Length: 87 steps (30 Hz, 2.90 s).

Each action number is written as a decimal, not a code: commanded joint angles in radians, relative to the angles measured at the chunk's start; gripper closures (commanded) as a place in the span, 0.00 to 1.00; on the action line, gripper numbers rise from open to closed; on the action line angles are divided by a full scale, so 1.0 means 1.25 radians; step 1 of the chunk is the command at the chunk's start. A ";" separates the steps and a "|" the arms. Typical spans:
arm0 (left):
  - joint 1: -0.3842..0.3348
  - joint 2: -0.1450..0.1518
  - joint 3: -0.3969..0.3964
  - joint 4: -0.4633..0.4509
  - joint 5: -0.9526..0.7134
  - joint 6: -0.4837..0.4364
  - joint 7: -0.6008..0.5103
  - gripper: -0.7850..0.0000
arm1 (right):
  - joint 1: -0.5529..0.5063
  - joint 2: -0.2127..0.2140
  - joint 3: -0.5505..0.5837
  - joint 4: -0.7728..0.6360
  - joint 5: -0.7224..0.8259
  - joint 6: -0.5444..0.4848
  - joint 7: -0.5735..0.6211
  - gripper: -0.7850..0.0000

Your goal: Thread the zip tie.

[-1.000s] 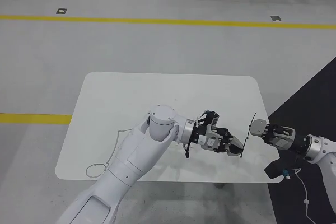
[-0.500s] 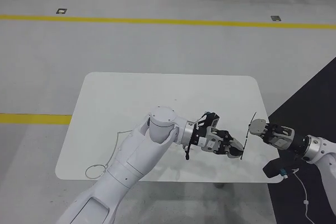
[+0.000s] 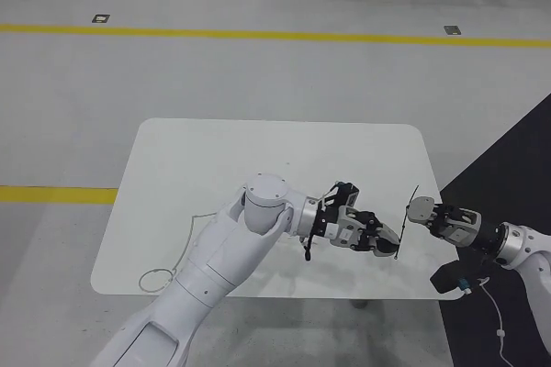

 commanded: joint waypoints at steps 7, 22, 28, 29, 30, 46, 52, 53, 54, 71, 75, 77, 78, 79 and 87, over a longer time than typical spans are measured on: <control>-0.013 -0.001 0.006 0.016 -0.012 0.004 0.004 1.00 | 0.000 0.000 0.000 0.000 0.000 0.000 0.000 1.00; -0.052 -0.010 0.031 0.073 -0.030 -0.011 -0.006 1.00 | -0.006 0.001 -0.005 -0.012 0.032 -0.013 0.019 1.00; -0.053 -0.010 0.031 0.071 -0.029 -0.031 -0.002 1.00 | -0.002 0.004 -0.008 -0.009 0.056 -0.047 0.015 1.00; -0.051 -0.009 0.030 0.070 -0.030 -0.034 -0.002 1.00 | 0.000 0.005 -0.009 -0.008 0.060 -0.055 0.014 1.00; -0.051 -0.008 0.029 0.069 -0.028 -0.035 -0.001 1.00 | 0.002 0.005 -0.010 -0.006 0.065 -0.061 0.015 1.00; -0.021 0.009 0.017 0.010 0.009 -0.063 -0.001 1.00 | 0.030 0.016 -0.020 0.022 0.141 -0.152 0.013 1.00; -0.020 0.012 0.019 0.002 0.015 -0.054 0.006 1.00 | 0.027 0.020 -0.027 0.016 0.138 -0.153 0.006 1.00; -0.021 0.012 0.020 0.002 0.016 -0.052 0.007 1.00 | 0.026 0.021 -0.027 0.014 0.135 -0.152 0.004 1.00; -0.021 0.012 0.022 0.003 0.017 -0.050 0.009 1.00 | 0.024 0.022 -0.028 0.015 0.132 -0.152 0.002 1.00; -0.034 0.010 0.033 0.007 0.017 -0.053 0.029 1.00 | 0.021 0.033 -0.035 0.008 0.142 -0.155 0.008 1.00; -0.034 0.010 0.032 0.008 0.013 -0.054 0.029 1.00 | 0.023 0.035 -0.035 0.012 0.145 -0.152 0.015 1.00; -0.034 0.011 0.032 0.008 0.013 -0.054 0.029 1.00 | 0.023 0.036 -0.036 0.012 0.146 -0.150 0.018 1.00; -0.033 0.011 0.032 0.009 0.013 -0.053 0.028 1.00 | 0.023 0.036 -0.037 0.013 0.147 -0.150 0.019 1.00; -0.032 0.012 0.031 0.008 0.011 -0.055 0.028 1.00 | 0.022 0.037 -0.037 0.013 0.146 -0.149 0.021 1.00; -0.024 0.015 0.031 0.005 0.010 -0.048 0.026 1.00 | 0.016 0.041 -0.042 0.026 0.146 -0.141 0.023 1.00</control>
